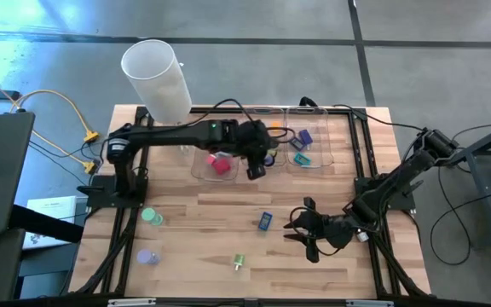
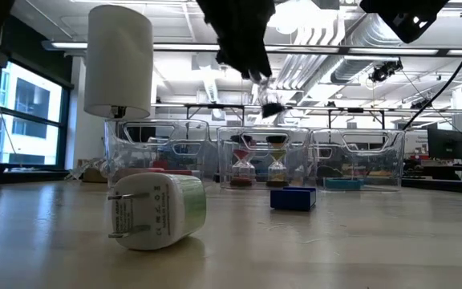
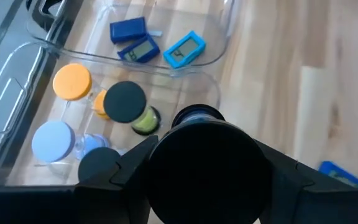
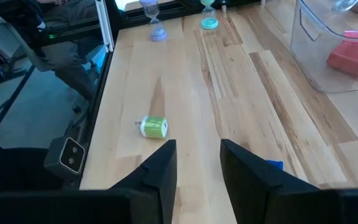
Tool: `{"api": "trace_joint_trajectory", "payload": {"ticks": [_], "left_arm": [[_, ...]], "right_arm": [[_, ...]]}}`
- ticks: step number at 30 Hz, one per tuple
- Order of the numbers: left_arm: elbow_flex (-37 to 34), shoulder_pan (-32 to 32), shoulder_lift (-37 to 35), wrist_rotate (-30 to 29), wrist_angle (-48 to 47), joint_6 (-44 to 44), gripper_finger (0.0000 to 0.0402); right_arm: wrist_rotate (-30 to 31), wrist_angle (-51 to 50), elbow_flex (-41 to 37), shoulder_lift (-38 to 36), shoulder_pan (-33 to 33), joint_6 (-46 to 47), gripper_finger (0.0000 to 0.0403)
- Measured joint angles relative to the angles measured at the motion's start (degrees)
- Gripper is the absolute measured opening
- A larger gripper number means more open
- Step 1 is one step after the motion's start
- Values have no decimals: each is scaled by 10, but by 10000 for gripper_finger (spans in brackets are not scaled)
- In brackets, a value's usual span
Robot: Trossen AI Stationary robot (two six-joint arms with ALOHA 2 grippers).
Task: Pick & Place Office items
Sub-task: Put the blue hourglass into the middle transparent bin
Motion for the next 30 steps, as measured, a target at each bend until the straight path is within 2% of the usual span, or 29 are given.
{"api": "trace_joint_trajectory", "payload": {"ticks": [16, 30], "left_arm": [[0, 39, 41, -9, 14, 10, 198], [-1, 51, 85, 15, -12, 2, 198]], "right_arm": [[0, -29, 0, 0, 0, 0, 111], [0, -35, 0, 0, 0, 0, 111]]}}
